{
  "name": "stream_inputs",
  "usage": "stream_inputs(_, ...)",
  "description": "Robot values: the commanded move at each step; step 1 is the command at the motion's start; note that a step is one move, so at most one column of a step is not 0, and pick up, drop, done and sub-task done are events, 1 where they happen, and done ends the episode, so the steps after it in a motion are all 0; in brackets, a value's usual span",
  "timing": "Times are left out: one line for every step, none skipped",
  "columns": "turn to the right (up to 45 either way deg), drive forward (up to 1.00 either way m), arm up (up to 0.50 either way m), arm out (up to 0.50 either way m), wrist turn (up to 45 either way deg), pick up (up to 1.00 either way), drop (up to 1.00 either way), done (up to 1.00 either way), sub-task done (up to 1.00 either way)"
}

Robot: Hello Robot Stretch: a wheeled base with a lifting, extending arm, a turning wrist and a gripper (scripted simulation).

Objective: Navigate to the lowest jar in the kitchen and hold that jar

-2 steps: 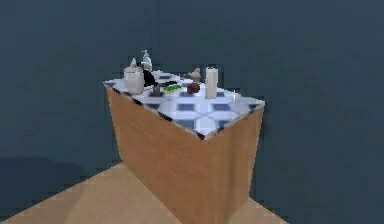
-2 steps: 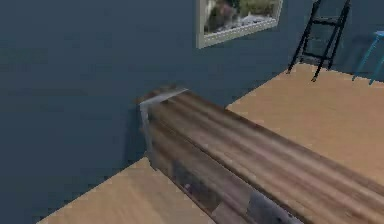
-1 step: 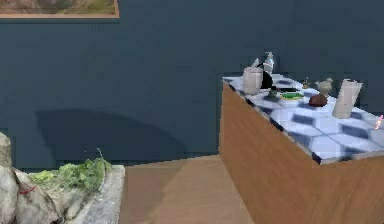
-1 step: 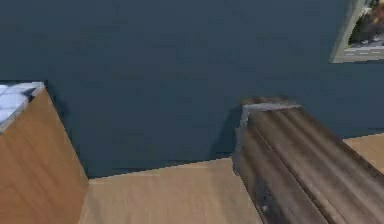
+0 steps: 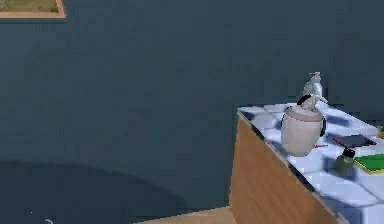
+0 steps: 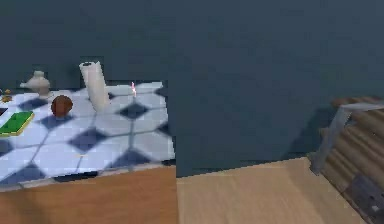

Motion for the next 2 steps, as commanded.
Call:
stream_inputs(-45.0, 0.0, 0.0, 0.0, 0.0, 0.0, 0.0, 0.0, 0.0)
stream_inputs(-45.0, 0.0, 0.0, 0.0, 0.0, 0.0, 0.0, 0.0, 0.0)
